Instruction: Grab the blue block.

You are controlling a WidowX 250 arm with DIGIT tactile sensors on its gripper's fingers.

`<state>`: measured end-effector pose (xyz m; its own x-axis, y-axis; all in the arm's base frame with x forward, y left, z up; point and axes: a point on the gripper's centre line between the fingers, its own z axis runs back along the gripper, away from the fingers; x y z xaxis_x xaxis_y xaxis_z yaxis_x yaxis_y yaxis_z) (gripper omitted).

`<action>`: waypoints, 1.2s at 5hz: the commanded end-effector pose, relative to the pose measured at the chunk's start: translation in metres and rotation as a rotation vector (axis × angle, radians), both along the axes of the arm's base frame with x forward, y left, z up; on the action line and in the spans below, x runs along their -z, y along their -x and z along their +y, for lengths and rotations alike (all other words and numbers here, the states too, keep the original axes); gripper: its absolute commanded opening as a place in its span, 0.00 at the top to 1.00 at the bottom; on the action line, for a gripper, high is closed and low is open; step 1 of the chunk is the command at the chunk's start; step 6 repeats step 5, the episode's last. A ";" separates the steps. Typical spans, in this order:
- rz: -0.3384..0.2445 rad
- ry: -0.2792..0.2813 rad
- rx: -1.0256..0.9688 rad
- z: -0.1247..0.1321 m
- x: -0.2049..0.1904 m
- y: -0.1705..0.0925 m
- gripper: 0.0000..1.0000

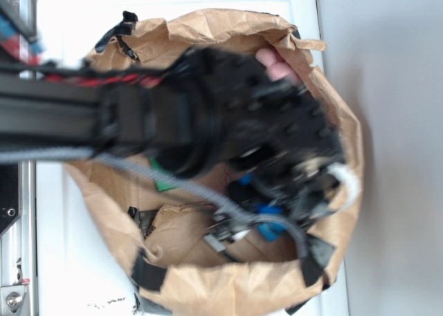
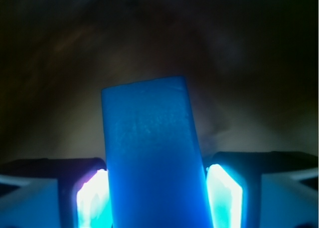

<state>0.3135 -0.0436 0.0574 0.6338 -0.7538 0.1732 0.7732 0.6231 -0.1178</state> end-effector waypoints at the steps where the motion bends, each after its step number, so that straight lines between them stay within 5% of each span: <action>1: -0.018 0.085 -0.355 0.034 -0.058 -0.015 1.00; 4: 0.007 0.081 -0.428 0.030 -0.092 0.026 1.00; 6: -0.009 0.043 -0.406 0.026 -0.088 0.028 1.00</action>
